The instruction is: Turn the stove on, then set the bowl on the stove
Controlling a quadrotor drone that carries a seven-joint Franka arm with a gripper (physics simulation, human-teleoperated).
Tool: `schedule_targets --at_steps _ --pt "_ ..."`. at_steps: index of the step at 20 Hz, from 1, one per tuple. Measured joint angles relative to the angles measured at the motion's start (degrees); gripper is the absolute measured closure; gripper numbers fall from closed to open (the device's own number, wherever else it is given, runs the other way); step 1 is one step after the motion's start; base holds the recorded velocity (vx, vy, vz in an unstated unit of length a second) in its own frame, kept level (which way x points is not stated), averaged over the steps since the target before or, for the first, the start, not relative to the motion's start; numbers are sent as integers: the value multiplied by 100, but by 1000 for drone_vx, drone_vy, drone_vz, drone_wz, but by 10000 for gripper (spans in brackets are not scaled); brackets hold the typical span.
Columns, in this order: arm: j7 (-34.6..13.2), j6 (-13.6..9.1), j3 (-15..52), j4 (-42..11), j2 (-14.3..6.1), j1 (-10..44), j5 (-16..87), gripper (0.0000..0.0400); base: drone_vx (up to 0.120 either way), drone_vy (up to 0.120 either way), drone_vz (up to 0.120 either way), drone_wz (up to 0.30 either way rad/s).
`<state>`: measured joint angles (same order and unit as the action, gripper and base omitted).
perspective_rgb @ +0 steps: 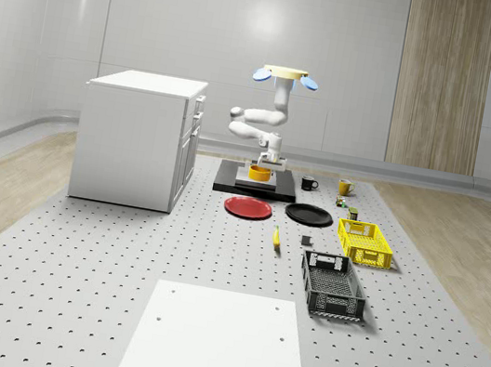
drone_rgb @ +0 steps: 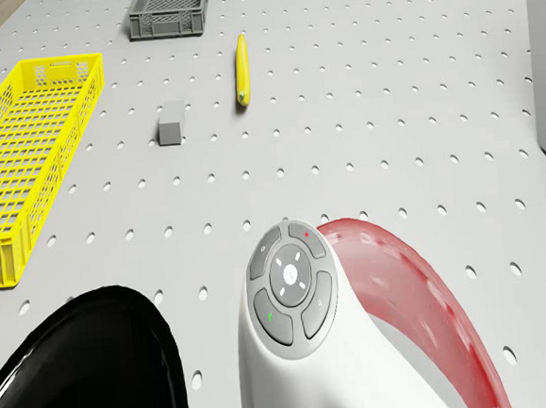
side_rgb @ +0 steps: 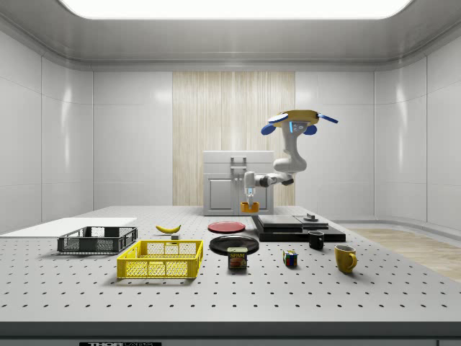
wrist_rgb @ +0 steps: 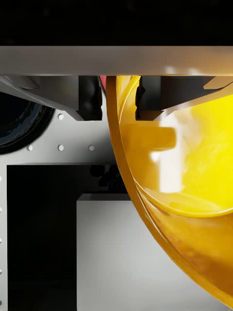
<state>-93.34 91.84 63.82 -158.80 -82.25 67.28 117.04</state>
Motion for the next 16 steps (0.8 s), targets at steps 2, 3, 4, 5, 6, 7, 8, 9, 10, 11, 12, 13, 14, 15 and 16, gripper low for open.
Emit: schedule_targets --at_steps 2,3,4,5,6,7,8,9,10,11,12,13,14,15,16 --pt "-1 2 0 0 -2 1 -1 300 -120 0 0 0" --pt "-1 2 0 0 -2 1 -1 300 -120 0 0 0" --pt "-1 3 1 0 -3 2 -1 300 -120 -40 0 0" --pt "-2 4 1 0 -4 2 -2 300 -120 -120 0 0" --pt "-2 4 1 0 -5 2 -2 300 -120 0 0 0" --pt "-2 5 1 0 -6 3 -3 300 -120 0 0 0" --pt "-3 6 1 1 -6 3 -3 300 -120 0 0 0" --pt "-3 7 1 1 -7 4 -3 300 -120 0 0 0" --pt "-3 7 1 1 -8 4 -4 300 -120 0 0 0" --pt "-4 8 1 1 -8 4 -4 300 -120 0 0 0" --pt "-4 9 2 1 -9 5 -4 300 -120 -120 0 0" --pt "-4 9 2 1 -10 5 -5 300 -120 0 0 0" --pt "-4 10 2 1 -11 6 -5 300 -120 0 0 0" --pt "-5 11 2 1 -11 6 -5 300 -120 0 0 0" --pt "-5 11 2 1 -12 6 -6 300 -120 0 0 0"
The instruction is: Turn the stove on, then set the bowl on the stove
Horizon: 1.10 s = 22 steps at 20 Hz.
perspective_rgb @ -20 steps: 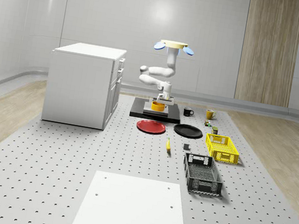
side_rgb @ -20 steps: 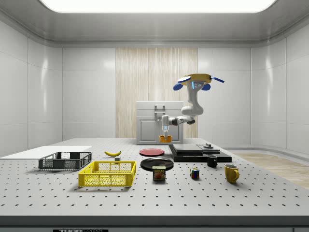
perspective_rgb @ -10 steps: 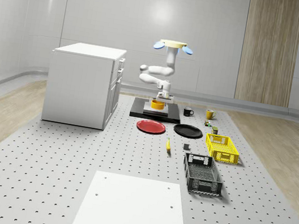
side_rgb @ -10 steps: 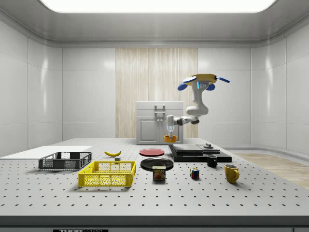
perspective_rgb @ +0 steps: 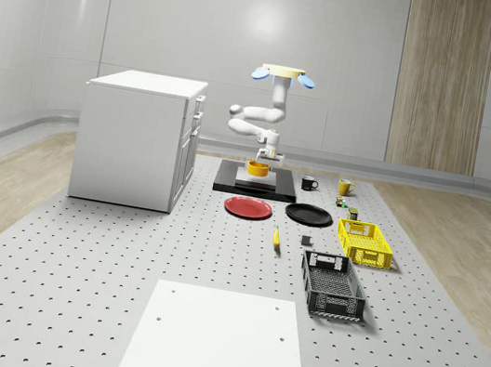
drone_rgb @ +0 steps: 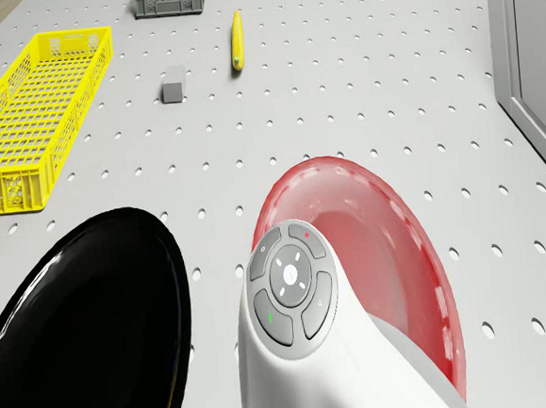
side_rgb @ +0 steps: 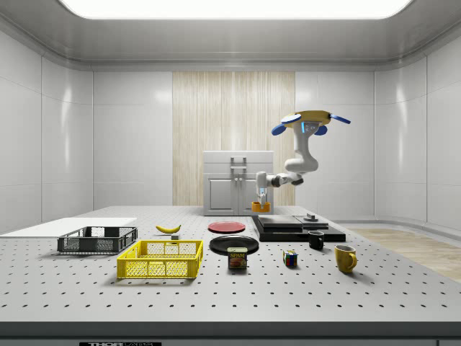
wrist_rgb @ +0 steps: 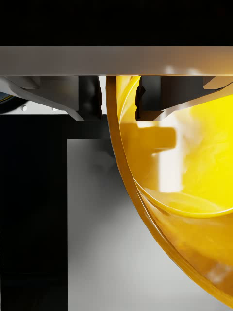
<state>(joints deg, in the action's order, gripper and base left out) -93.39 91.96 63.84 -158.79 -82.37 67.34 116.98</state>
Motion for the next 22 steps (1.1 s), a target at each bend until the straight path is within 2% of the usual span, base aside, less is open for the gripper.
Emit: schedule_targets --at_steps 14,22 --pt "-4 8 1 1 -9 5 -5 300 -120 0 0 0" --pt "10 188 -337 171 5 79 309 300 -5 0 0 0"
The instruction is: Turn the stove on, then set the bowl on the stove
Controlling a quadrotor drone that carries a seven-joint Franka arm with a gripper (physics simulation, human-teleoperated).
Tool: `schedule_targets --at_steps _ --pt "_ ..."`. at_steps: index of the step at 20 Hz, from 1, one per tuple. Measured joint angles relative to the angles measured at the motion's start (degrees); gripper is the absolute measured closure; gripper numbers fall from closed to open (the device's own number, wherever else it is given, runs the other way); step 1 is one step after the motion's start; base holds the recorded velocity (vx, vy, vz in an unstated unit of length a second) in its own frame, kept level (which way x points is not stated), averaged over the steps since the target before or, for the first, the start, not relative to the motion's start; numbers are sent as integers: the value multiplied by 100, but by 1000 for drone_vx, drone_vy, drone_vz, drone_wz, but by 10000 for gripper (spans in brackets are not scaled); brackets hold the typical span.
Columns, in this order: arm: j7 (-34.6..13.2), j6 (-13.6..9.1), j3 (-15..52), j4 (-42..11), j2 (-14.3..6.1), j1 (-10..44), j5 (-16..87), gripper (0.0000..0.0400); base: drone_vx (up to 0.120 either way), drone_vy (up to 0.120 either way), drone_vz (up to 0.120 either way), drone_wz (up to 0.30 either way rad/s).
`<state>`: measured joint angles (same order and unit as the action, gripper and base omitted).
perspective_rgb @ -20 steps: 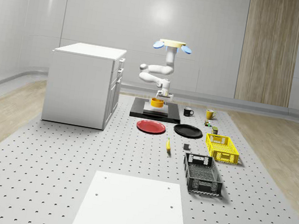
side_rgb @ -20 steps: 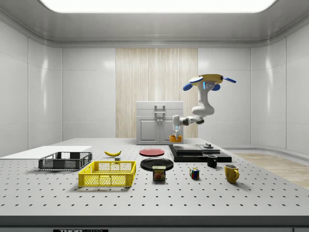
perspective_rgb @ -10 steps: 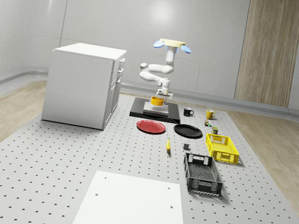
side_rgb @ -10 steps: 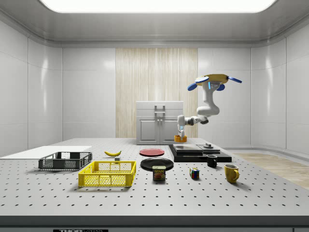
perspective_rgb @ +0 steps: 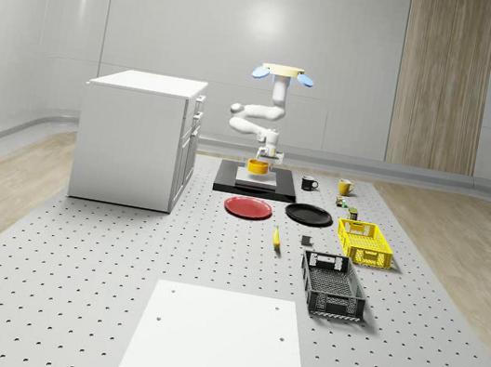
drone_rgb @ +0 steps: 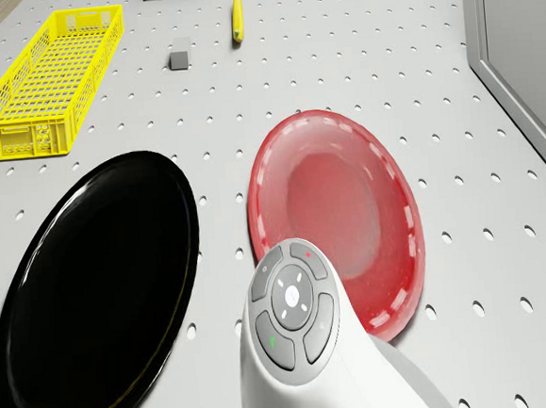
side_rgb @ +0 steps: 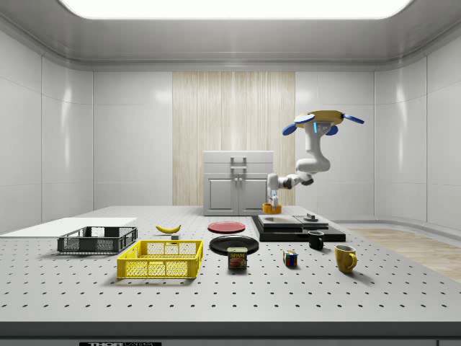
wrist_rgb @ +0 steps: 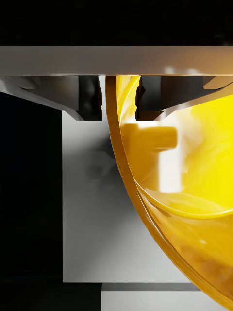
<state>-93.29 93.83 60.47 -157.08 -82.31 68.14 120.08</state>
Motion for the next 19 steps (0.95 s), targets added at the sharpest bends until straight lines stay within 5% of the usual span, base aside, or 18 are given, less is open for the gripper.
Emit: schedule_targets --at_steps 10,12,14,19 --pt "34 207 -434 265 89 92 416 300 0 0 0 0" --pt "42 221 -477 293 108 97 460 182 0 0 0 0" --pt "48 205 -471 286 119 86 460 111 0 0 0 0" --pt "54 84 -311 170 118 21 321 32 0 0 0 0"
